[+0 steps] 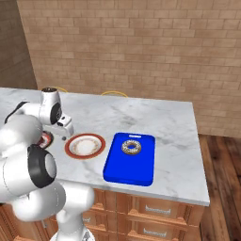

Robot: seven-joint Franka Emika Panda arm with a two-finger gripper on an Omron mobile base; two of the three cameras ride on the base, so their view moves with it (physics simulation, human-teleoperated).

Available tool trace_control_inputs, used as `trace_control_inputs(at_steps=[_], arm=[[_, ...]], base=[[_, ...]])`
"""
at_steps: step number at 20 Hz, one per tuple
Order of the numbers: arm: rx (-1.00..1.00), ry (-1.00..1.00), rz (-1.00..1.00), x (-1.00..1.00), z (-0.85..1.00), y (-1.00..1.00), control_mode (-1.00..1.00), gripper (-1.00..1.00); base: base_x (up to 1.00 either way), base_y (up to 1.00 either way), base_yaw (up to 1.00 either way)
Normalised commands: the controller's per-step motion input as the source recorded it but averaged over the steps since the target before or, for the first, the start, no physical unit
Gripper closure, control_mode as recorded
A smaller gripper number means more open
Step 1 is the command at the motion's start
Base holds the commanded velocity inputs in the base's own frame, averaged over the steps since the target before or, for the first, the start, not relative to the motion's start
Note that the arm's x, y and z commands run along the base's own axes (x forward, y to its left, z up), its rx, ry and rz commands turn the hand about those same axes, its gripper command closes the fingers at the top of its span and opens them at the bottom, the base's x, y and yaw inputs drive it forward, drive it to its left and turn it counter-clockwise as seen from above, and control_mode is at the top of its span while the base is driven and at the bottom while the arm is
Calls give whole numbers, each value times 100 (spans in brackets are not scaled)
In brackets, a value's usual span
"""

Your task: Move the dessert items from the plates to the tray.

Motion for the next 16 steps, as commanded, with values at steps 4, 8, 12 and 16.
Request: trace_control_inputs(at_steps=[4, 8, 12, 16], arm=[[0, 0, 17, 0, 0, 84, -100, -100], [0, 0, 18, 0, 0, 70, -100, -100], [0, -1, 2, 4, 0, 56, -100, -100], [0, -5, 0, 0, 0, 33, -100, -100]], base=[[0, 0, 0], [0, 0, 0], [0, 0, 0], [0, 0, 0]])
